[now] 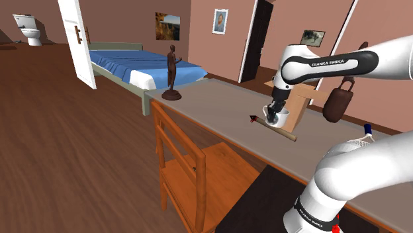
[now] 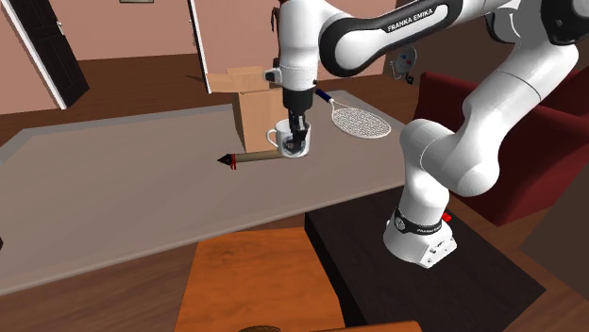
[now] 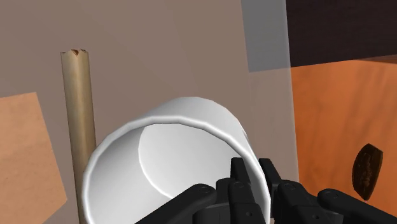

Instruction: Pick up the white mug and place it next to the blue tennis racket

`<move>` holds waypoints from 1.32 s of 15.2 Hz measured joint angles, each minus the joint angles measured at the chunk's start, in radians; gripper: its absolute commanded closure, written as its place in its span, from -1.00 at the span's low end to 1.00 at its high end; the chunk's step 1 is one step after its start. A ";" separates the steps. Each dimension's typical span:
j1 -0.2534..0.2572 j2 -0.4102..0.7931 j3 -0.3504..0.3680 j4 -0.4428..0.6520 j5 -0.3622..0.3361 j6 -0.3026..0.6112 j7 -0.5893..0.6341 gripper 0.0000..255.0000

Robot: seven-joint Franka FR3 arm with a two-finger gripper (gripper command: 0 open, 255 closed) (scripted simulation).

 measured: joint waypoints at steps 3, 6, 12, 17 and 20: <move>0.002 -0.004 0.007 0.032 0.007 -0.036 -0.004 1.00; -0.031 -0.063 -0.013 0.010 -0.021 -0.067 -0.040 1.00; -0.135 -0.229 -0.076 -0.052 -0.107 -0.155 -0.152 1.00; -0.221 -0.316 -0.155 -0.061 -0.188 -0.210 -0.269 1.00; -0.273 -0.367 -0.203 -0.060 -0.239 -0.245 -0.344 1.00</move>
